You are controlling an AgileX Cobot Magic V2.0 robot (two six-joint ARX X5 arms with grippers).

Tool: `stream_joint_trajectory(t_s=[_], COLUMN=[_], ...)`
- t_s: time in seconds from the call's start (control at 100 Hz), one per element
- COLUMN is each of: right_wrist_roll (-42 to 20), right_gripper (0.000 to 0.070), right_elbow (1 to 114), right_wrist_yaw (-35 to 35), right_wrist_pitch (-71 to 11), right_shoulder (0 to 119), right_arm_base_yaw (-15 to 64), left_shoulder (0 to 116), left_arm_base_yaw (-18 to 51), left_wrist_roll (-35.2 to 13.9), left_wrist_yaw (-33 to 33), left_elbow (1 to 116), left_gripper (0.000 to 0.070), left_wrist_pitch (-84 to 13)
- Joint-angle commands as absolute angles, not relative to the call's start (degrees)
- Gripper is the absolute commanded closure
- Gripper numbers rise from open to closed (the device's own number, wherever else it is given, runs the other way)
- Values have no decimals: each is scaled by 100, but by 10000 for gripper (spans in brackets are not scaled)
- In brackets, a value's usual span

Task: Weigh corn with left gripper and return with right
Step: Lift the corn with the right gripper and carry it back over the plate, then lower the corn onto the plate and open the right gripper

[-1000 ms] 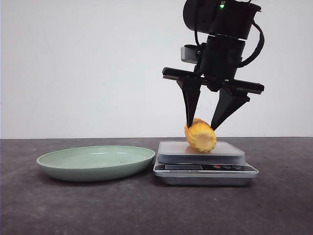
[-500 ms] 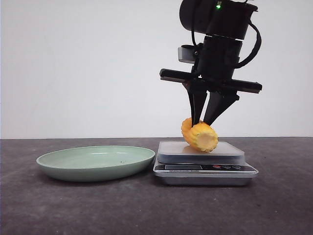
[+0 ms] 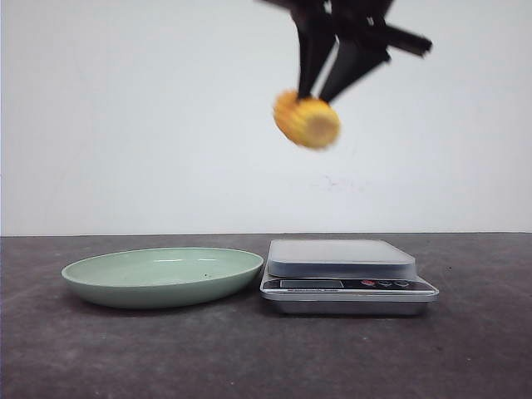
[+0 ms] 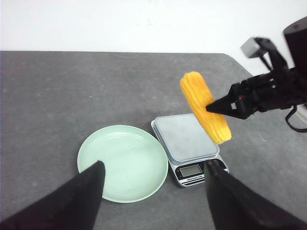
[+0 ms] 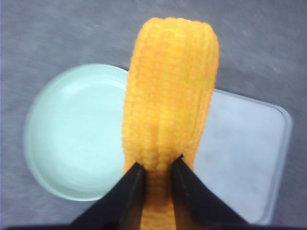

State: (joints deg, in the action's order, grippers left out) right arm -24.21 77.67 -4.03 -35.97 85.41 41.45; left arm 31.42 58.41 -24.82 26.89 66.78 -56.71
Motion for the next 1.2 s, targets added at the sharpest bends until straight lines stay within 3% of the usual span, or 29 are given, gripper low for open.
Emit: stream_joint_trajectory(t_s=[0.0, 0.18, 0.5, 0.94, 1.19], right_wrist_roll=[-2355, -2338, -2377, -3734, -3824], right_gripper=[700, 700, 700, 700, 700], right_elbow=[8062, 8519, 8750, 8750, 8748], right_wrist_yaw=[-296, -318, -305, -307, -561], right_wrist_pitch=[-3520, -3240, -2630, -2130, -2106], right_shoulder=[8613, 8818, 9767, 11321, 11730], right_arm_base_yaw=[4335, 4768, 4864, 4934, 5054], left_shoulder=[3164, 3162, 3164, 3164, 3164], left_arm_base_yaw=[5905, 5905, 5905, 5905, 5905], left_wrist_roll=[-2418, -2486, -2536, -2626, -2626], left_wrist_yaw=[2722, 2722, 2720, 2720, 2720], left_elbow=[6742, 6742, 6742, 6742, 6742], left_gripper=[307, 307, 307, 307, 307], left_wrist_pitch=[-5612, -5612, -5612, -5614, -5671])
